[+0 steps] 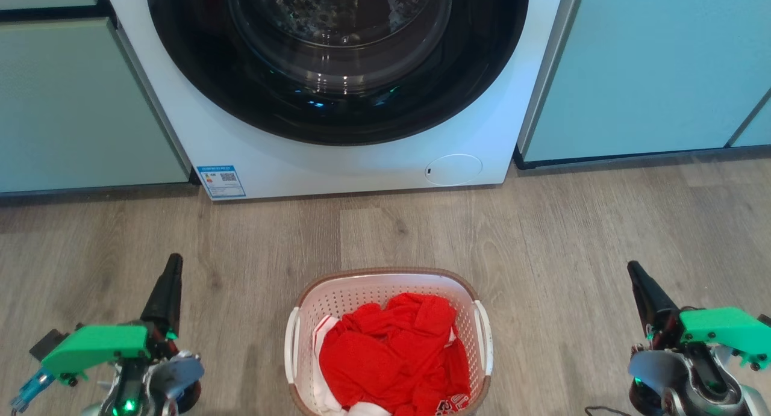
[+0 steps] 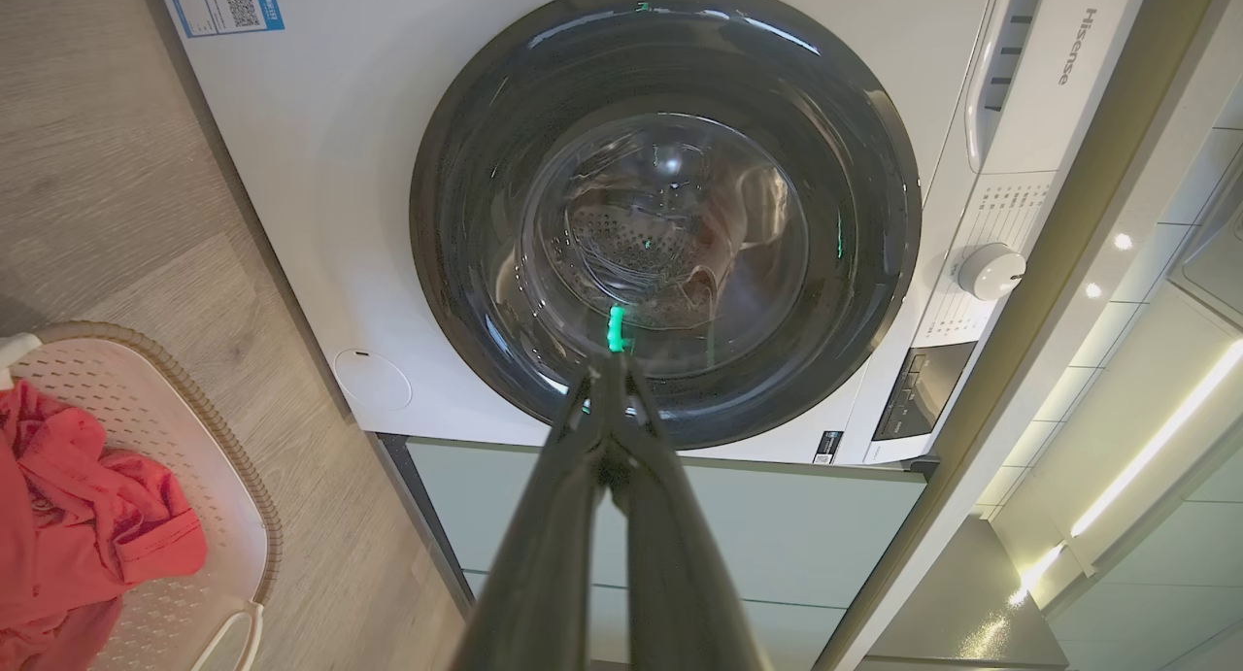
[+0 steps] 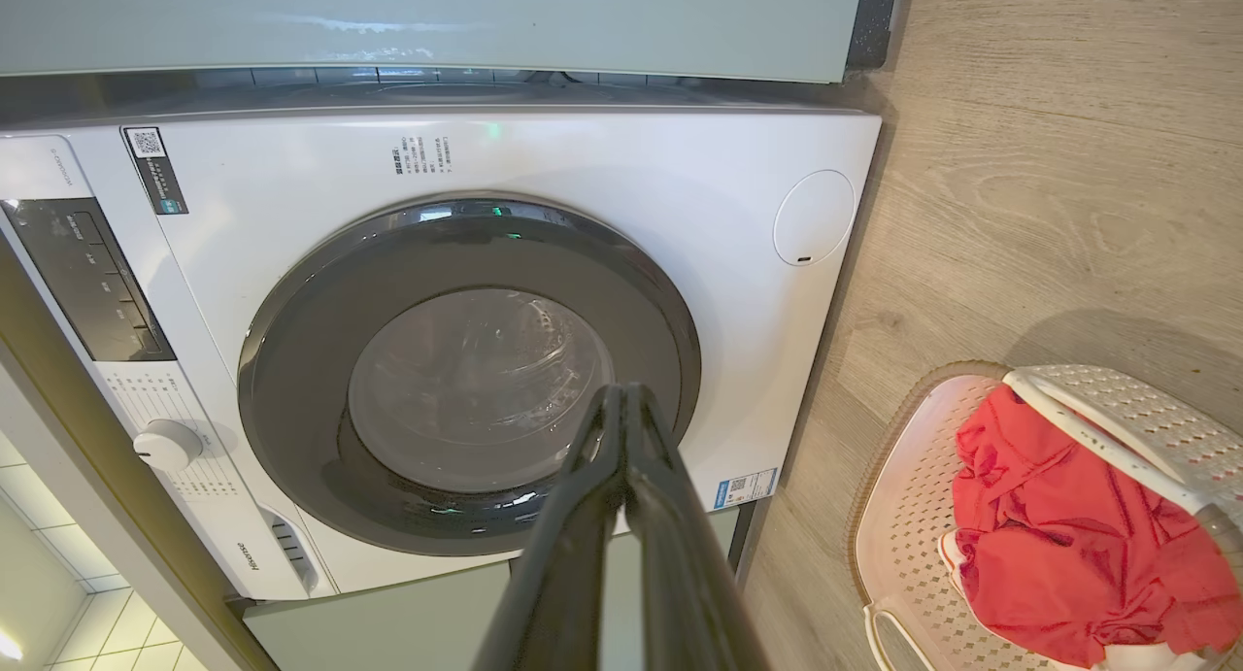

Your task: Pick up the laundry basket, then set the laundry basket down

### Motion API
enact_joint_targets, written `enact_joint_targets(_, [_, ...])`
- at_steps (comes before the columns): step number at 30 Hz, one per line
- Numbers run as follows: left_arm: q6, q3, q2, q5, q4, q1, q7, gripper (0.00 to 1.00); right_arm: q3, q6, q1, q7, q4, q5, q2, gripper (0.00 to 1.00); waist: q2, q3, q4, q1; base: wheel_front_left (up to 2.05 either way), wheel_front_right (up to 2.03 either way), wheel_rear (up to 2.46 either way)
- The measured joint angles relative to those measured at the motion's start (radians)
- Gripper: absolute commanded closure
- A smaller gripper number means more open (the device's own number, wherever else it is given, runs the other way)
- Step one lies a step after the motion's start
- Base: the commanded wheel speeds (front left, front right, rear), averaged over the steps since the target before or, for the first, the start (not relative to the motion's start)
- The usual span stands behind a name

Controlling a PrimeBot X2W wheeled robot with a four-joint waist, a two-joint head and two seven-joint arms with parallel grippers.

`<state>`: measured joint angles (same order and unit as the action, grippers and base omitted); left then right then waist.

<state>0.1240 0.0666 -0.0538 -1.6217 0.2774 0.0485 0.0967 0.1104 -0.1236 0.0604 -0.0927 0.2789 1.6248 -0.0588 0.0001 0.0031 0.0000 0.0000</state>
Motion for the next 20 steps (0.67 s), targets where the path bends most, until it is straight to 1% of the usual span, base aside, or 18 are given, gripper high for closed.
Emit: enact_joint_targets(20, [0.0,0.004,0.002,0.001,0.0,0.0,0.0,1.0,0.007,0.0,0.0,-0.003,0.0,0.0,0.001,1.0,0.0,0.0,0.0,0.0,0.0,0.0,0.0])
